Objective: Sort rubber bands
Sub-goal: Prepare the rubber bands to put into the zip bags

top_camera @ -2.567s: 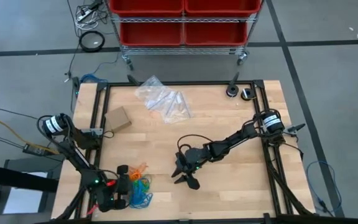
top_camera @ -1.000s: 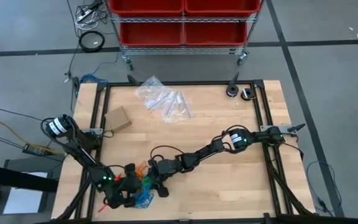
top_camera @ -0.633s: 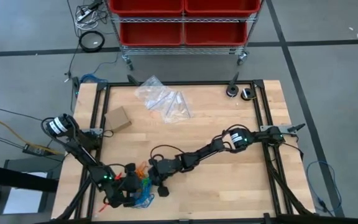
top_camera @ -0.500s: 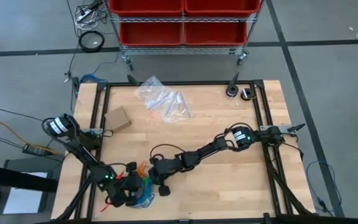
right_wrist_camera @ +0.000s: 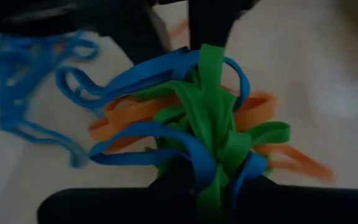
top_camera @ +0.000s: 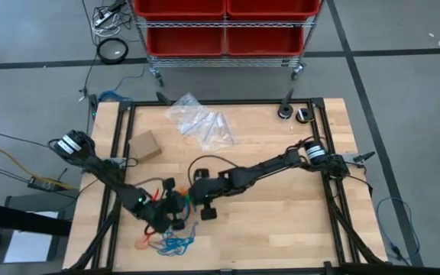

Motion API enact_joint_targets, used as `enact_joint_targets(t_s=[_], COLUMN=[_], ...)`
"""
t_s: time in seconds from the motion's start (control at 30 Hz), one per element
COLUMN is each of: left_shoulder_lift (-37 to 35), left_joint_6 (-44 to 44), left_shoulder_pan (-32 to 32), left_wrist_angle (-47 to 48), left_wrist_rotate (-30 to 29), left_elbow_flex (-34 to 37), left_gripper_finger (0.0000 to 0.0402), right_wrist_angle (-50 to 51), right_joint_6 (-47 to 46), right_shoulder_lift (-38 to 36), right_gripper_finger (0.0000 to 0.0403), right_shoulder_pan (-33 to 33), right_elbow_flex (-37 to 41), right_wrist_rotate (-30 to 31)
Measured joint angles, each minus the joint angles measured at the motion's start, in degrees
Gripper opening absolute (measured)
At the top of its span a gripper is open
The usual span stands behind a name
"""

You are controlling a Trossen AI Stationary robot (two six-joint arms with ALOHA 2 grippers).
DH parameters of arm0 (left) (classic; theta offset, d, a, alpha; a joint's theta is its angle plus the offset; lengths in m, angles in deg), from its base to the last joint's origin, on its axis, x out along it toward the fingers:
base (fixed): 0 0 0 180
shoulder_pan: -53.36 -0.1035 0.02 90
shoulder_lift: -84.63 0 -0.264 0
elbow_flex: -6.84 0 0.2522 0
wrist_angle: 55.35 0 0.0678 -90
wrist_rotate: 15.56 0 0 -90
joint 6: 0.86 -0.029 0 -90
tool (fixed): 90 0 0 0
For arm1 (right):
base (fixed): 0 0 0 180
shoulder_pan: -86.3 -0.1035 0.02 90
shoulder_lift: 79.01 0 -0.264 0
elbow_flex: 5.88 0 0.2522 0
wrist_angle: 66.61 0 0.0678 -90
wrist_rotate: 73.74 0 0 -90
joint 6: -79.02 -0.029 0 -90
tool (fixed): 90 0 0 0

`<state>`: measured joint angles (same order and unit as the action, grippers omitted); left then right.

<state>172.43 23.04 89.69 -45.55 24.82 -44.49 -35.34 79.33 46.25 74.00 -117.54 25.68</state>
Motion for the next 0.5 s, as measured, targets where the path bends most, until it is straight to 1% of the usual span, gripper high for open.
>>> enact_joint_targets(t_s=[0.1,0.17,0.2,0.3,0.33,0.43,0.5], left_shoulder_lift=[-2.3,-2.8,-2.8,-2.4,-1.9,-0.4,0.7], left_joint_6=[-6.5,-10.9,-13.4,-20.2,-21.2,-22.2,-22.4], left_shoulder_pan=[-5.1,-9.3,-11.4,-17.8,-20.0,-25.8,-28.9], left_wrist_angle=[-0.4,-3.2,-5.0,-8.2,-10.1,-15.2,-18.2], left_wrist_rotate=[0.0,2.1,3.7,10.3,12.4,18.5,23.3], left_elbow_flex=[0.0,0.0,0.0,0.0,0.0,0.0,0.0], left_gripper_finger=[0.0017,0.0017,0.0017,0.0017,0.0017,0.0017,0.0017], right_wrist_angle=[1.6,3.0,3.8,3.9,3.7,0.3,-3.2], right_joint_6=[-2.0,-4.3,-5.9,-11.6,-13.3,-16.3,-17.8], right_shoulder_lift=[-3.3,-5.7,-6.8,-9.6,-10.6,-14.5,-16.8], right_gripper_finger=[0.0005,0.0004,0.0004,0.0004,0.0004,0.0004,0.0004], right_shoulder_pan=[0.4,0.9,1.5,3.3,3.8,4.6,5.4], right_elbow_flex=[2.2,4.4,5.5,9.7,11.5,18.0,22.4], right_wrist_rotate=[7.0,10.2,10.8,10.3,10.8,14.7,14.2])
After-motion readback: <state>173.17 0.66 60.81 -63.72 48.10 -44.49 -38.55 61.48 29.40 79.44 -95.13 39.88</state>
